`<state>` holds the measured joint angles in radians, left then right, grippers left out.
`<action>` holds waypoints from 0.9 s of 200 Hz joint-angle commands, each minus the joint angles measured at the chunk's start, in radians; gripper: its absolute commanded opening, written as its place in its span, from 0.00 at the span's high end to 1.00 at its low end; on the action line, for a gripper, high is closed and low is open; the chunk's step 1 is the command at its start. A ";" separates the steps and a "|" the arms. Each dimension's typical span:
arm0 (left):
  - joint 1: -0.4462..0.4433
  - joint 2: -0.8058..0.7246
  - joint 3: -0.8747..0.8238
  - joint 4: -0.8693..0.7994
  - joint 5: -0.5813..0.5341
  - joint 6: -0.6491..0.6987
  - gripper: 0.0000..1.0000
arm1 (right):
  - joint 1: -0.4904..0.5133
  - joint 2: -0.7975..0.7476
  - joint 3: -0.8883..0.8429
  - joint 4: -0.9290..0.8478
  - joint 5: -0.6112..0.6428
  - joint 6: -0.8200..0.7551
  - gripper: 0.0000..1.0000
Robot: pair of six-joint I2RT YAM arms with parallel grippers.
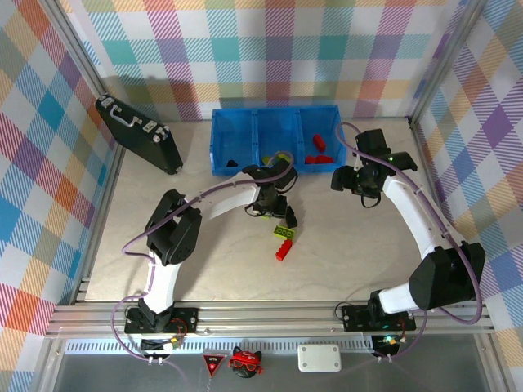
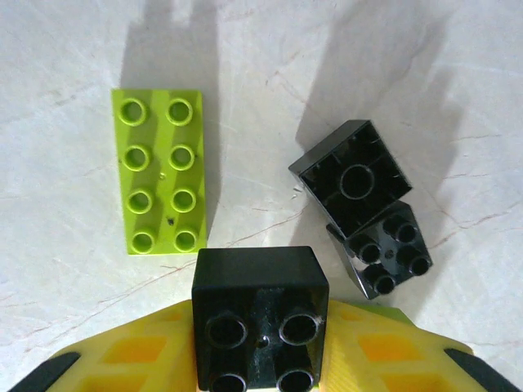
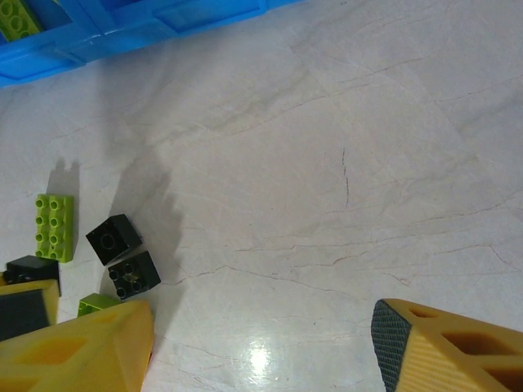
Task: Sort the legos into containers by color
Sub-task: Pick up the lego from the center of the table, then place the lego in the container.
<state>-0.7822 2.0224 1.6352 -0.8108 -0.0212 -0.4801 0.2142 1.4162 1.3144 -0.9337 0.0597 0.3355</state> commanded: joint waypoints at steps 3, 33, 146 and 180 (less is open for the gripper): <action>0.053 -0.059 0.025 -0.050 -0.028 0.038 0.63 | -0.009 -0.037 -0.001 -0.027 -0.004 -0.005 0.27; 0.137 -0.085 0.034 -0.062 -0.030 0.071 0.63 | -0.009 -0.042 -0.001 -0.032 -0.004 -0.004 0.27; 0.357 0.131 0.388 -0.096 -0.043 0.205 0.63 | -0.009 -0.081 -0.029 -0.054 0.000 0.006 0.27; 0.379 0.257 0.515 -0.071 -0.057 0.216 0.63 | -0.009 -0.098 -0.035 -0.063 0.003 0.005 0.27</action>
<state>-0.4274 2.2013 2.0712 -0.8623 -0.0544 -0.2962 0.2142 1.3441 1.2881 -0.9668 0.0597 0.3359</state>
